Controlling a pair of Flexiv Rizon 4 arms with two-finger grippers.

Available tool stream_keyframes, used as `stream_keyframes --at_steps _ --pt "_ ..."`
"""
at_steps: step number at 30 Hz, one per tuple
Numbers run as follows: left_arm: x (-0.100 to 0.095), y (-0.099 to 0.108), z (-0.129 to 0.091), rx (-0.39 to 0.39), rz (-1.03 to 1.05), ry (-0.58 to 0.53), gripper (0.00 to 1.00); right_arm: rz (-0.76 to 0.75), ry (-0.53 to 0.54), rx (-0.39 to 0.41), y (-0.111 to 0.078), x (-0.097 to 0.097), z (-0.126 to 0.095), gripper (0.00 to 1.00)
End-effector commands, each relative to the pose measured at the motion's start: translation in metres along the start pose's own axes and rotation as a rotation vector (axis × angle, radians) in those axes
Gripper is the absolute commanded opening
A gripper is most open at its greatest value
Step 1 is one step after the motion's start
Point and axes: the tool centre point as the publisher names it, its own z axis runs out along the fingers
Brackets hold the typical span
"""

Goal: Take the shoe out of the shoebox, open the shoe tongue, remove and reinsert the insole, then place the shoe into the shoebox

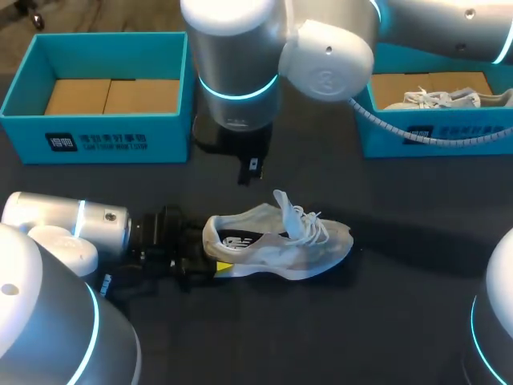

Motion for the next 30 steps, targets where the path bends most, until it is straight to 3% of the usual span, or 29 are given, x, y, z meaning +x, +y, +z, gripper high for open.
stream_keyframes --at_steps 1,8,15,25,30 --pt "0.0 0.0 0.0 -0.002 0.0 0.0 0.0 0.0 0.002 -0.003 -0.001 0.0 0.001 0.0" --pt "0.0 0.0 0.0 -0.002 0.0 0.0 0.0 0.0 0.002 -0.003 -0.001 0.0 0.001 0.0" --pt "0.0 0.0 0.0 -0.002 0.0 0.0 0.0 -0.107 -0.003 -0.002 0.001 0.013 0.008 0.0" --pt "0.0 0.0 0.0 -0.002 0.0 0.0 0.0 -0.176 0.024 -0.03 0.009 0.034 0.038 0.0" --pt "0.0 0.0 0.0 -0.002 0.0 0.0 0.0 -0.193 0.089 -0.05 0.011 0.048 0.056 0.0"
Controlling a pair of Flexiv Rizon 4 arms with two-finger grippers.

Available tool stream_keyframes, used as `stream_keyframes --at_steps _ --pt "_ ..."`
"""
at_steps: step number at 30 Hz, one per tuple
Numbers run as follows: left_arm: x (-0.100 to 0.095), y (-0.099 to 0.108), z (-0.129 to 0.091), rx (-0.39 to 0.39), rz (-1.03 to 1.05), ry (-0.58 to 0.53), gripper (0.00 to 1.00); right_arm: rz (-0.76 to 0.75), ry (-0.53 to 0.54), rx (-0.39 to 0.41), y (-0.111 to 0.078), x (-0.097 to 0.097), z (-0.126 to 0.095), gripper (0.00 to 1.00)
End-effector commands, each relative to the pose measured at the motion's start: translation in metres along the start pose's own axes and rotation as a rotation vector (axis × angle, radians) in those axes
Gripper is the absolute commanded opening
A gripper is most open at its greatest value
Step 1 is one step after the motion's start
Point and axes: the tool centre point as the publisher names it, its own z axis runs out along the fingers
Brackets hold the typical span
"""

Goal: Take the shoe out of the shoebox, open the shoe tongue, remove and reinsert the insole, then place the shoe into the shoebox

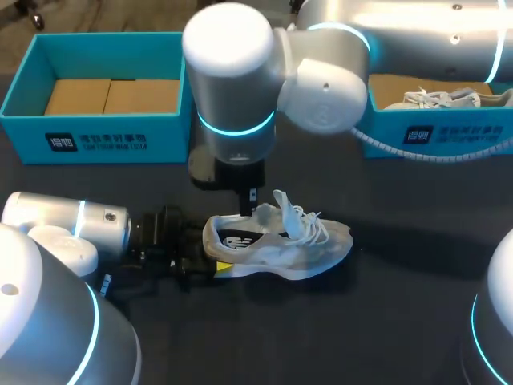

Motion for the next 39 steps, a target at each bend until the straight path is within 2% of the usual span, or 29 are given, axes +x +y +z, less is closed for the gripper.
stream_keyframes --at_steps 1,10,18,27,29,33,37,39 --pt "0.0 0.0 0.0 -0.002 0.0 0.0 0.0 -0.001 0.038 -0.025 0.002 0.005 0.023 0.0" --pt "0.0 0.0 0.0 -0.002 0.0 0.0 0.0 -0.01 0.105 -0.03 -0.004 0.014 0.047 0.0" --pt "0.0 0.0 0.0 -0.002 0.0 0.0 0.0 -0.001 0.141 0.014 -0.021 0.019 0.059 0.0" --pt "0.0 0.0 0.0 -0.002 0.0 0.0 0.0 0.002 0.156 0.035 -0.029 0.014 0.071 0.0" --pt "0.0 0.0 0.0 -0.002 0.0 0.0 0.0 -0.003 0.152 0.034 -0.028 0.011 0.073 0.1" --pt "0.0 0.0 0.0 -0.002 0.0 0.0 0.0 -0.008 0.141 0.028 -0.025 0.006 0.076 0.15" --pt "0.0 0.0 0.0 -0.002 0.0 0.0 0.0 -0.018 0.129 0.025 -0.022 0.003 0.078 0.25" --pt "0.0 0.0 0.0 -0.002 0.0 0.0 0.0 -0.023 0.128 0.018 -0.02 0.002 0.082 0.25"
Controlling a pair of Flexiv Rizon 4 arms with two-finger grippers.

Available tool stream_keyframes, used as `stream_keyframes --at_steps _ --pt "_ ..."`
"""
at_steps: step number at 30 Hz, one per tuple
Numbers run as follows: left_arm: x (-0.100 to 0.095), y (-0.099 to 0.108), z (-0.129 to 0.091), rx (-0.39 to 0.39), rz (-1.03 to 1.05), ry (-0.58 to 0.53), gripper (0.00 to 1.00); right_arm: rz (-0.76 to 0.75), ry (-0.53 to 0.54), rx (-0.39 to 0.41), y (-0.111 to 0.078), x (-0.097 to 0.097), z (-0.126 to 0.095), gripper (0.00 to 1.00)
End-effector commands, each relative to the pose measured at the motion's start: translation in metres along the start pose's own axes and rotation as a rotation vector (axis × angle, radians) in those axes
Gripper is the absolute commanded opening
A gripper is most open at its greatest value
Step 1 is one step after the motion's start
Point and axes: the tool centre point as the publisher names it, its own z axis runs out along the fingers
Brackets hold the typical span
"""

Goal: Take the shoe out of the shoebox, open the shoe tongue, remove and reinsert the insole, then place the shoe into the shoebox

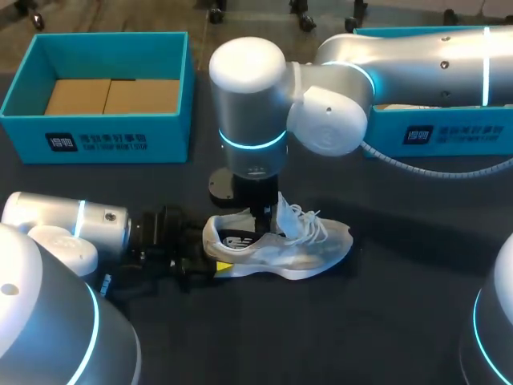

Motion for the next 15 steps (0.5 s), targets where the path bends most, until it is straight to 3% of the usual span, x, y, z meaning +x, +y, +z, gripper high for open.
stream_keyframes --at_steps 1,5,15 --pt "0.0 0.0 0.0 -0.002 0.001 0.0 0.0 -0.006 0.001 -0.006 0.005 -0.001 0.007 0.25" --pt "0.0 0.0 0.0 -0.002 0.001 0.0 0.0 -0.011 0.008 -0.022 0.01 0.0 0.011 0.26" --pt "0.0 0.0 0.0 -0.002 0.001 0.0 0.0 -0.021 0.028 -0.048 0.022 0.006 0.026 0.42"
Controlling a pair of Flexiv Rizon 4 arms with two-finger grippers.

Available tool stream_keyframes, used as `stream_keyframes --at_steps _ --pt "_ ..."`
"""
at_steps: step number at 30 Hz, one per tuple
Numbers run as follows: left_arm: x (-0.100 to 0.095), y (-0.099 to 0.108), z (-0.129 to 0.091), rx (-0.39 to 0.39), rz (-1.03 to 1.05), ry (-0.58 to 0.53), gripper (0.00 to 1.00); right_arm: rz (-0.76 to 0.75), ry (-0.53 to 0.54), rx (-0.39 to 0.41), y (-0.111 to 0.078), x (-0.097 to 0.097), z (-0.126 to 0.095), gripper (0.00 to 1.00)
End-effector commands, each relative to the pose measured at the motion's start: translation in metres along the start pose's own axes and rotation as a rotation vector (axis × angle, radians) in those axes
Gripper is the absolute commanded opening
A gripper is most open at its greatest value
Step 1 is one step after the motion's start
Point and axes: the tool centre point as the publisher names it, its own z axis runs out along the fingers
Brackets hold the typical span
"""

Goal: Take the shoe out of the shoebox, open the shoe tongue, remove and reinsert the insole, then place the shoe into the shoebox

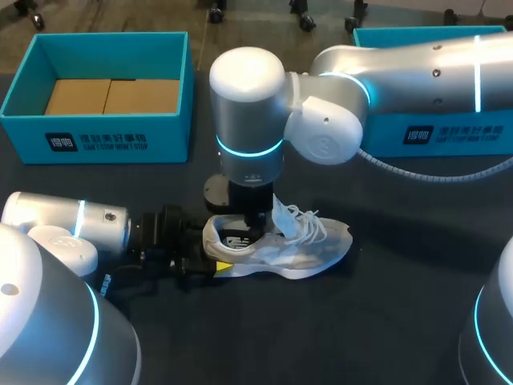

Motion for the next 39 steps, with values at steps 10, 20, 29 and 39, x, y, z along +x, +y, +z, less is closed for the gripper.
stream_keyframes --at_steps 10,20,29,39 --pt "0.0 0.0 0.001 -0.001 0.001 0.0 0.0 0.023 0.093 -0.056 0.018 0.026 0.03 0.21" --pt "0.0 0.0 0.001 -0.001 0.001 0.0 0.0 0.102 0.136 -0.022 0.011 0.055 0.021 0.0" --pt "0.0 0.0 0.001 -0.001 0.001 0.0 0.0 0.172 0.093 0.058 -0.011 0.063 -0.013 0.0" --pt "0.0 0.0 0.001 -0.001 0.001 0.0 0.0 0.171 0.021 0.057 -0.022 0.052 -0.043 0.0"
